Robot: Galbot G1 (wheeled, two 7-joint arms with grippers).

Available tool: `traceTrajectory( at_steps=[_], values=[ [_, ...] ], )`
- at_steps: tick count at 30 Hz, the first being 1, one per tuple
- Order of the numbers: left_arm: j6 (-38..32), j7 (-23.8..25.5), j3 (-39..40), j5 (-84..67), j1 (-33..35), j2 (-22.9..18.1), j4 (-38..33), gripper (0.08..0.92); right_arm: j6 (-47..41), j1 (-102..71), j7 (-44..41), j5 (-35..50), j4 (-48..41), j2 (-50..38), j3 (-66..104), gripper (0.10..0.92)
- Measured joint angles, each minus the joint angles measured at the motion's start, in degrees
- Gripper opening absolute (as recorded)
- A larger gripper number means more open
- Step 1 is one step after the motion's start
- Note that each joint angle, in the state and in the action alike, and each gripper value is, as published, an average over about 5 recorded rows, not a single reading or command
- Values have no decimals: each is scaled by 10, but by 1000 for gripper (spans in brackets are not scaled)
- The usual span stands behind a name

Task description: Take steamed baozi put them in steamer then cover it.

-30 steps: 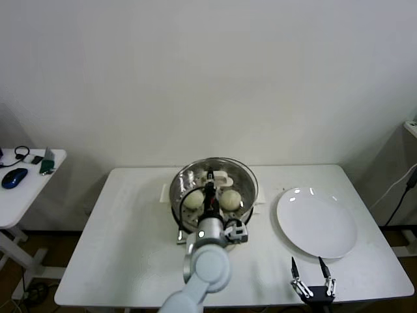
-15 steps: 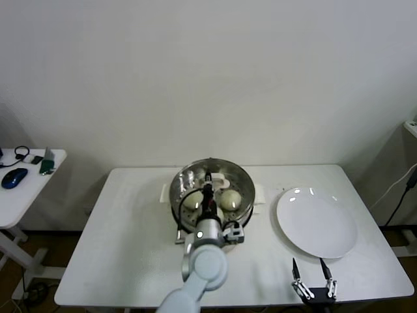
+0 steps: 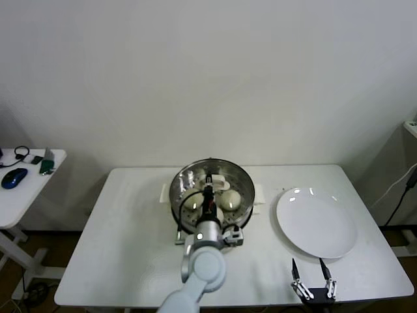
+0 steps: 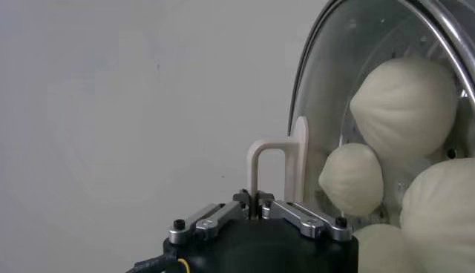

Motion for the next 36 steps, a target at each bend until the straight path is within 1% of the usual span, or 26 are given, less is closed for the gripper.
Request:
traceTrajectory(
  at_steps=[7,10,21,30,33,36],
  values=[
    [0,-6,1,-2,5,-2,0,138,1,-1,0,-1,1,0,0,823],
    [0,-5,3,-6,6,-1,-4,174,2,-2,0,-1,2,0,0,823],
    [10,14,14,-29,5,11,-32,489,-2,-2,-2,-2,3,-3,1,823],
    [25,27,21,-71,15,47,-83,746,-12,-2,0,5,4,-3,-2,823],
    [25,21,17,-99,21,65,-107,804,-17,-4,6,9,7,-5,-5,823],
    [16,1,7,-144,31,84,-133,820,-22,-7,16,10,12,-9,-8,823]
  ],
)
